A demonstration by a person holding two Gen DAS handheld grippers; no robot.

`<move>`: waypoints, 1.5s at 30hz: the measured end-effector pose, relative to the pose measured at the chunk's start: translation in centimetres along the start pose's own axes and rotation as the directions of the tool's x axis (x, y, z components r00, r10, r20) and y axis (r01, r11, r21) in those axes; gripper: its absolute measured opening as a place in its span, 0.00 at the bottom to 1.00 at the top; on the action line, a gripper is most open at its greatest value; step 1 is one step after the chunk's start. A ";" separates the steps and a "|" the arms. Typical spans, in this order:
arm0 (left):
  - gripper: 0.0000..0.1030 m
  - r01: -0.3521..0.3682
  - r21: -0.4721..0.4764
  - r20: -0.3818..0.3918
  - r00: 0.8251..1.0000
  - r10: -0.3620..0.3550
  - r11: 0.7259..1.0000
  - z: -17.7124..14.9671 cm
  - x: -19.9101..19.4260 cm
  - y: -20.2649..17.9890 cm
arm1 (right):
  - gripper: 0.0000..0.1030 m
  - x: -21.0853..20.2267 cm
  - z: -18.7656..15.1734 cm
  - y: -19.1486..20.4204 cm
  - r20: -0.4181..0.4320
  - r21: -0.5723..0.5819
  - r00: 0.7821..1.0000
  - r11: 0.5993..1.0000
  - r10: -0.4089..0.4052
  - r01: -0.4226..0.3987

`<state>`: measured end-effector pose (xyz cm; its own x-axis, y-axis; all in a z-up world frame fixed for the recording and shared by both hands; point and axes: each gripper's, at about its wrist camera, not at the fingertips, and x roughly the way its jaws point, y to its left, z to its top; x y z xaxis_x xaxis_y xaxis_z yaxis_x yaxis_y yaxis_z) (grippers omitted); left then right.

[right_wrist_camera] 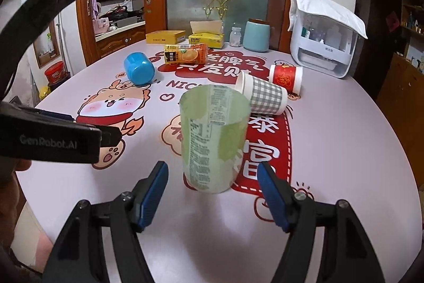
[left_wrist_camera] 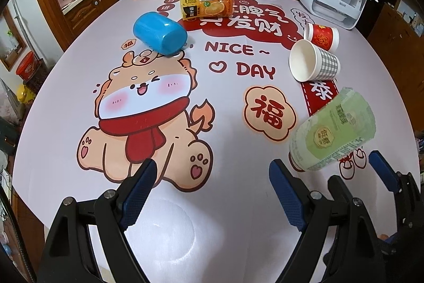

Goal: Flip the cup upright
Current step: 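Rotate the right gripper to turn the green cup upright, then lower the upright green cup onto the table and open the right gripper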

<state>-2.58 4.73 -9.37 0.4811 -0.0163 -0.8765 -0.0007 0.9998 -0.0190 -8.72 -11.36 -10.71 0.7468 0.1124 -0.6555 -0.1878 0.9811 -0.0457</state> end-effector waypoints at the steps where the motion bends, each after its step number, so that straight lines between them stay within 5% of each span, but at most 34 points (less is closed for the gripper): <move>1: 0.83 -0.001 0.004 0.002 1.000 0.001 1.000 -0.1 -0.1 -0.1 | 0.68 -0.3 0.0 -0.1 -0.003 0.004 1.000 1.000 -0.001 0.001; 29: 0.83 -0.014 0.079 0.130 0.992 0.003 0.997 -4.3 -4.5 -3.8 | 0.68 -7.3 -0.3 -2.7 -0.014 0.142 0.991 0.981 -0.132 0.132; 45: 0.83 0.010 0.086 0.177 0.984 -0.025 0.996 -4.4 -6.6 -5.2 | 0.68 -9.3 0.3 -3.4 0.009 0.193 0.994 0.976 -0.105 0.101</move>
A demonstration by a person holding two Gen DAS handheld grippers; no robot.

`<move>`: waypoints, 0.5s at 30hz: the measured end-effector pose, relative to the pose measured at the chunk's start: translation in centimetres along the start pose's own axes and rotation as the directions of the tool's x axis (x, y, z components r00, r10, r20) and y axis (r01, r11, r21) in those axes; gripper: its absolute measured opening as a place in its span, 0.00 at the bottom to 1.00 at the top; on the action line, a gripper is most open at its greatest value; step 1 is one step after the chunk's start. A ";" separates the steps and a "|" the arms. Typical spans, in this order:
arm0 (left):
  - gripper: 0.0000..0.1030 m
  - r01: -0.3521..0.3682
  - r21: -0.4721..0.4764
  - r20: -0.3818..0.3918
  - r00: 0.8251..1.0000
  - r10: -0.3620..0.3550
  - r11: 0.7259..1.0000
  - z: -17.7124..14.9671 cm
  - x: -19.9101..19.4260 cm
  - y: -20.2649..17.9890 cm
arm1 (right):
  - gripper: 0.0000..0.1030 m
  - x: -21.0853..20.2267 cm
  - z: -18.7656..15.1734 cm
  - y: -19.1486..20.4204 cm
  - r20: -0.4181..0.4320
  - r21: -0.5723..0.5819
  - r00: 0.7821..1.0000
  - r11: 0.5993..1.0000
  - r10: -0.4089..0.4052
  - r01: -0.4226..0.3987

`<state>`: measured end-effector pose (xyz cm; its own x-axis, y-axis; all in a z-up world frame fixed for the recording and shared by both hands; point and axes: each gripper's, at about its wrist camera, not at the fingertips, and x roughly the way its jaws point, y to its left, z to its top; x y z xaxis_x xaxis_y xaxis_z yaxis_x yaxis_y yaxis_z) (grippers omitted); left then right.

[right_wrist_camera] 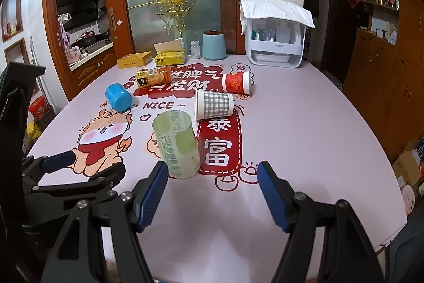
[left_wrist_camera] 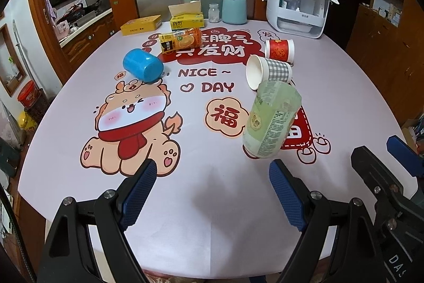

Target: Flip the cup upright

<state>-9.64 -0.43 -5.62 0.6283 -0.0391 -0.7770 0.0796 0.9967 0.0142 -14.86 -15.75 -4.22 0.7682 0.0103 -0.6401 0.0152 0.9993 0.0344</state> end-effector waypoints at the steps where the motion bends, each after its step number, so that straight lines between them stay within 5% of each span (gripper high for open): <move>1: 0.83 0.000 0.000 0.002 1.000 0.000 1.000 0.0 0.0 0.0 | 0.68 -0.1 0.0 -0.1 0.001 0.004 1.000 1.000 0.002 -0.002; 15: 0.83 -0.018 -0.005 0.030 0.999 0.018 1.000 0.4 -0.9 -0.8 | 0.68 -0.5 0.5 -1.0 -0.005 0.035 1.000 0.999 0.008 -0.007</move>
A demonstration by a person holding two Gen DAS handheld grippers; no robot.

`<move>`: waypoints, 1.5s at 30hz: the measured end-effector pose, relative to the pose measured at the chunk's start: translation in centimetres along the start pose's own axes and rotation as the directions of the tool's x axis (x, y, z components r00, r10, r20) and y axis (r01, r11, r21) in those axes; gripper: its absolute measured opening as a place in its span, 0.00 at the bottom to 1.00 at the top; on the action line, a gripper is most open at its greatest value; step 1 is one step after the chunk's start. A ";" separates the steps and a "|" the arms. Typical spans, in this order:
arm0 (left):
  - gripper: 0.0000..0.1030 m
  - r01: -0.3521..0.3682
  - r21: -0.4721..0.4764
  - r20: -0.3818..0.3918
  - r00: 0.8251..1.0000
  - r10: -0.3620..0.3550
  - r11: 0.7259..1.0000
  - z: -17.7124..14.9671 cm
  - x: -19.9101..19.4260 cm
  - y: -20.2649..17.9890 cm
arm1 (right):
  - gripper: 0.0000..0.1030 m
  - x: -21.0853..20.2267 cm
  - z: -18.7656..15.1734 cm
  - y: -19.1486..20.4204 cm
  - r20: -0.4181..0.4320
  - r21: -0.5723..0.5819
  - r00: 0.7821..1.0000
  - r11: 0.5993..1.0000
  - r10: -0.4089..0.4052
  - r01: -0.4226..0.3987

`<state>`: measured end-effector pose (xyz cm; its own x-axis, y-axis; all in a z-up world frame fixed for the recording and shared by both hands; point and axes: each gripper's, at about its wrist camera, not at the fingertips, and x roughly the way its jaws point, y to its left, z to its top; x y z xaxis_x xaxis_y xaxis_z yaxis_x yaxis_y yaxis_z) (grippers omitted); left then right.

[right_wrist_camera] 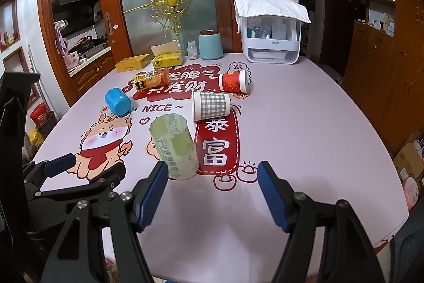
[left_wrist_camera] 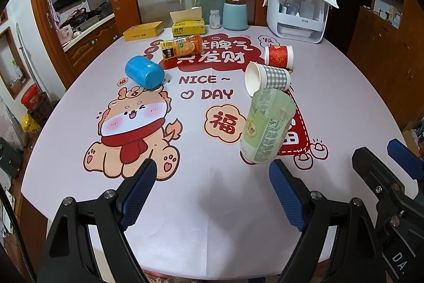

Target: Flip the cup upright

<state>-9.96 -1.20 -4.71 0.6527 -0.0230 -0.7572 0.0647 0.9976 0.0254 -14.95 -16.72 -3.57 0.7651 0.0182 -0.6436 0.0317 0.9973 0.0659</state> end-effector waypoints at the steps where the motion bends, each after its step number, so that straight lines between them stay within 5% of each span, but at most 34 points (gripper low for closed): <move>1: 0.83 -0.001 -0.001 0.002 1.000 0.001 1.000 0.0 -0.1 0.0 | 0.68 -0.1 0.0 0.0 0.005 -0.001 1.000 1.000 -0.002 0.002; 45: 0.83 -0.013 -0.004 0.026 1.000 0.013 1.000 0.6 -0.1 -0.5 | 0.68 -0.6 0.3 -0.2 0.054 -0.015 0.998 0.999 -0.033 0.034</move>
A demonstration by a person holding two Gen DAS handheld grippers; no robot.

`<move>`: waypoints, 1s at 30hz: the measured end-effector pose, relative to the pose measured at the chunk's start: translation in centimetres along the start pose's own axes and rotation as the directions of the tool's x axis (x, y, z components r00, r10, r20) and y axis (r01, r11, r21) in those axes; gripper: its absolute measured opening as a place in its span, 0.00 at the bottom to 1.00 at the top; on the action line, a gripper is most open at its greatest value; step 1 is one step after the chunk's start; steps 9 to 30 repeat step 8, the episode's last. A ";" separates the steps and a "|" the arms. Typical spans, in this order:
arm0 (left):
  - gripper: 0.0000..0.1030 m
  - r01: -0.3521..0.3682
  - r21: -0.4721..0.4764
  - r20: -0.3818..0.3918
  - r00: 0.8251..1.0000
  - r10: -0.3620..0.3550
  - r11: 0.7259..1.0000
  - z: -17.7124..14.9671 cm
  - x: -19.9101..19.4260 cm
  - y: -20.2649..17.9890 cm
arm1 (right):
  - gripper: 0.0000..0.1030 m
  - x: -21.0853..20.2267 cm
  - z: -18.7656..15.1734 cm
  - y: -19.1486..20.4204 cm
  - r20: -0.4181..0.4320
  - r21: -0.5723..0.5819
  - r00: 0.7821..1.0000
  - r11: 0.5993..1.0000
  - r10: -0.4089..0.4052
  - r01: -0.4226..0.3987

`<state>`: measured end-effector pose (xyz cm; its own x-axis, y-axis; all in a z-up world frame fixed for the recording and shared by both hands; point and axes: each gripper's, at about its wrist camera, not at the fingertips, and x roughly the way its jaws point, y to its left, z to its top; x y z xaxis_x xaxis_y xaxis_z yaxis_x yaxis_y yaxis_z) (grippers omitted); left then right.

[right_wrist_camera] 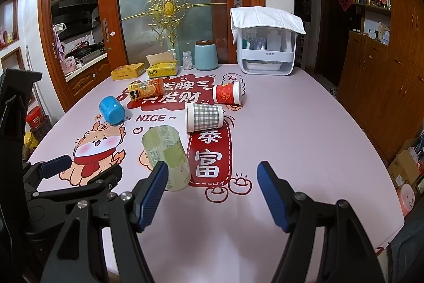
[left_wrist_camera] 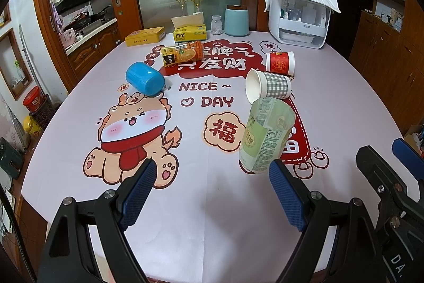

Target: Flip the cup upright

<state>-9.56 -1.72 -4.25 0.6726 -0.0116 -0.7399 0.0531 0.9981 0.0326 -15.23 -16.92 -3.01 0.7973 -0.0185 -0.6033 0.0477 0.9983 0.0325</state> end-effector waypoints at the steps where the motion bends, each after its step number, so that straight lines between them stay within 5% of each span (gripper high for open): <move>1: 0.83 0.000 0.000 -0.001 1.000 0.000 1.000 0.0 0.1 0.0 | 0.68 0.0 0.0 0.0 0.000 0.000 1.000 1.000 0.000 0.000; 30: 0.83 -0.002 0.000 0.001 1.000 0.002 1.000 0.0 0.4 0.1 | 0.68 0.0 0.0 0.0 0.001 0.000 1.000 1.000 -0.001 0.001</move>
